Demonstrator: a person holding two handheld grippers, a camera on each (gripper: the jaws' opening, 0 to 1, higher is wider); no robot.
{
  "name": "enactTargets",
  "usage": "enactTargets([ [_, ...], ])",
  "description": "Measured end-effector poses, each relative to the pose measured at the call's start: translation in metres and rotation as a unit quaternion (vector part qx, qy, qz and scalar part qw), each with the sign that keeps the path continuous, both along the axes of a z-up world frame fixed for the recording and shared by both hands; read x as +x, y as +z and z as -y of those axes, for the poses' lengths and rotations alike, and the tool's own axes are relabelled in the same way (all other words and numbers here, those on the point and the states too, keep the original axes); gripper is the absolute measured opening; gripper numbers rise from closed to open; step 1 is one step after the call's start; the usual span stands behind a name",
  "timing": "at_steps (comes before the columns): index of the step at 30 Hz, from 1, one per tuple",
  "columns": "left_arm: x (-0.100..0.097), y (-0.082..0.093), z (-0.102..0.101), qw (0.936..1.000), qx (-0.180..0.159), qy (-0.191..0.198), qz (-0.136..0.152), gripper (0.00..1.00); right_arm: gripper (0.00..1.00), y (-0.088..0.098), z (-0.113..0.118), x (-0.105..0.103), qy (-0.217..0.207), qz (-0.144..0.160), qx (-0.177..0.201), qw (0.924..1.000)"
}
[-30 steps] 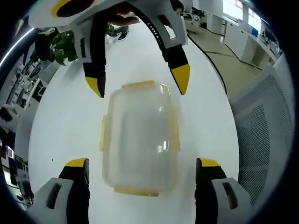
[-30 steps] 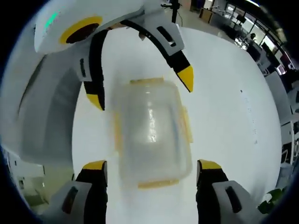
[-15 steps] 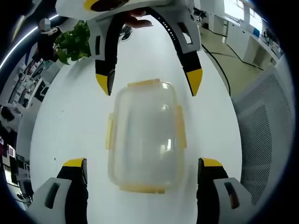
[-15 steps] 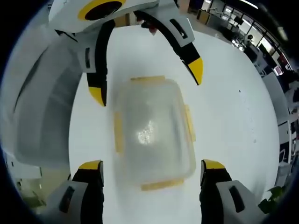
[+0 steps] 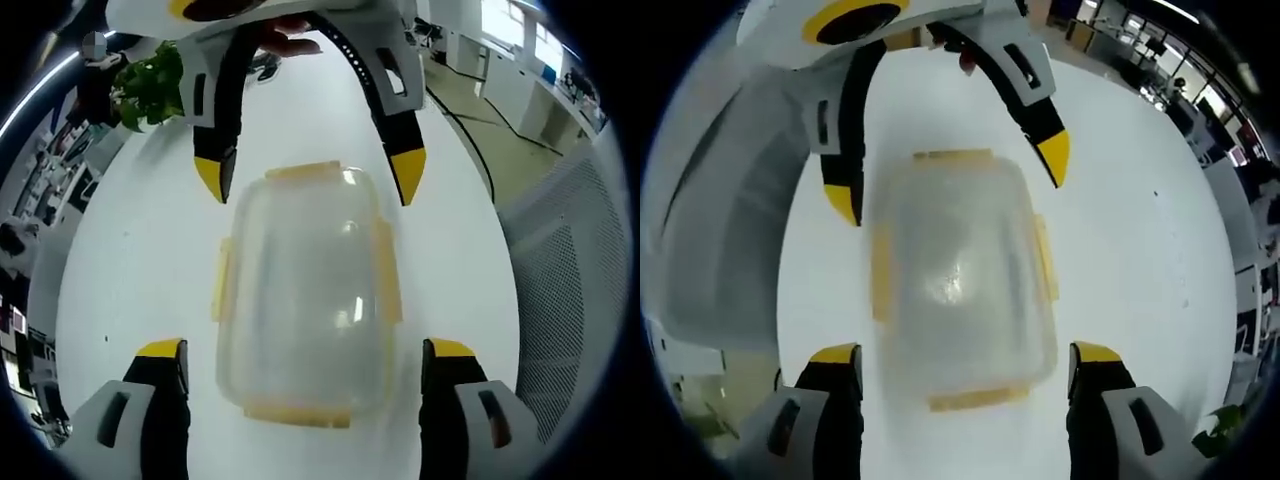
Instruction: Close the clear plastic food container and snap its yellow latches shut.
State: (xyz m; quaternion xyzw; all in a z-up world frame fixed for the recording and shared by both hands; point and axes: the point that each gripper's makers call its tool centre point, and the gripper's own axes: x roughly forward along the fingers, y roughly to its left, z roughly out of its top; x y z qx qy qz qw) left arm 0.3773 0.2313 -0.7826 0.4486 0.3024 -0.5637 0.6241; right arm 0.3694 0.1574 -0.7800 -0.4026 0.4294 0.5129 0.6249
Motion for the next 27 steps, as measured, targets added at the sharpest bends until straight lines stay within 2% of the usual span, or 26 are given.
enactTargets([
  [17,0.001,-0.016,-0.003,0.9998,0.01,0.0,-0.015,0.95,0.84,-0.012,-0.002,0.008,0.008,0.0,-0.004,1.0],
  [22,0.001,-0.019,-0.006,0.9996,0.015,0.004,-0.021,0.89,0.8,-0.017,-0.002,0.006,0.011,-0.003,-0.009,0.9999],
  [27,0.003,-0.02,-0.007,0.9997,0.022,-0.005,-0.009,0.85,0.79,-0.017,-0.002,0.004,0.013,-0.005,-0.008,0.9999],
])
